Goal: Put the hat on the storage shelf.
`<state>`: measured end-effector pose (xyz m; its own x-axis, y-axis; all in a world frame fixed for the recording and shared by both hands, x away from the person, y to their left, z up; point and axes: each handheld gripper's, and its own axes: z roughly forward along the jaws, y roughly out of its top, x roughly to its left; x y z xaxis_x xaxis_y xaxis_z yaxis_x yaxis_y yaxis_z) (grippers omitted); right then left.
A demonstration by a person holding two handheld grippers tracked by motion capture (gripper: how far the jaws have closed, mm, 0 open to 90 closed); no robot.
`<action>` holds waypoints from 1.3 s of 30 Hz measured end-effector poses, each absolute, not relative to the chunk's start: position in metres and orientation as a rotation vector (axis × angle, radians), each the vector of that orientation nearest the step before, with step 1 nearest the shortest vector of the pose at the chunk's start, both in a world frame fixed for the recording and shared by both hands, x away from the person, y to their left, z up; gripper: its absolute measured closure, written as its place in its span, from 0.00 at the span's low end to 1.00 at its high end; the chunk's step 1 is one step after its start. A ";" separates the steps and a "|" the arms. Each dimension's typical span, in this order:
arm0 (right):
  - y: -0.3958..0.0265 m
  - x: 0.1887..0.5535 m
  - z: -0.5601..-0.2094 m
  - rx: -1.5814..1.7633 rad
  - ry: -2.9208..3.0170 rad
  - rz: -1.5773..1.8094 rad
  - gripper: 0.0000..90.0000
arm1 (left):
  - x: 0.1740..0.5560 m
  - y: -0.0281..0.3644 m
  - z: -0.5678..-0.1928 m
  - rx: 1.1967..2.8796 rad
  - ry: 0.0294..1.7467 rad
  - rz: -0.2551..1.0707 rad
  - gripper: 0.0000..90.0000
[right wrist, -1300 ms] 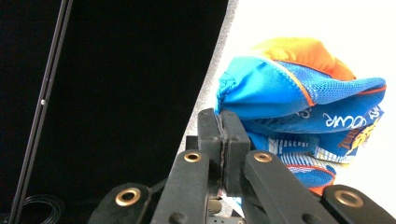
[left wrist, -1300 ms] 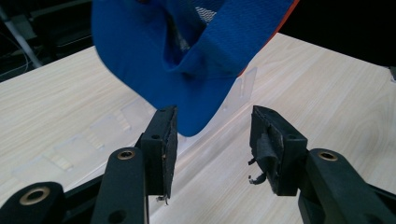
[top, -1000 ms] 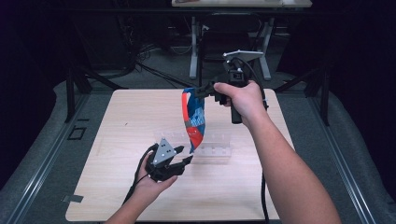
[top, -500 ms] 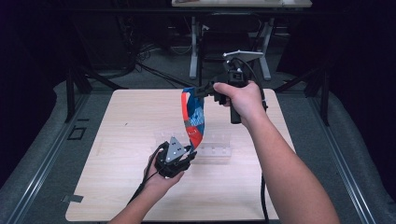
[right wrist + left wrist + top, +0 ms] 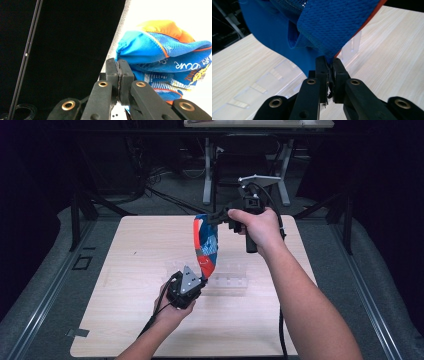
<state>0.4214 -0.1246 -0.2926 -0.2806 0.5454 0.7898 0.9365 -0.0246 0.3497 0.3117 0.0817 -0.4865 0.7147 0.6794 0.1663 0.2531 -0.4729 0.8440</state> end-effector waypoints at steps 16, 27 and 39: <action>-0.119 0.424 -0.300 -1.556 -1.819 -1.250 0.99 | 0.314 0.104 -0.479 1.991 0.737 0.527 0.98; -0.119 0.428 -0.311 -1.580 -1.823 -1.224 0.99 | 0.317 0.113 -0.493 1.999 0.760 0.477 0.98; -0.127 0.430 -0.332 -1.650 -1.851 -1.169 0.95 | 0.317 0.117 -0.506 1.987 0.807 0.456 0.98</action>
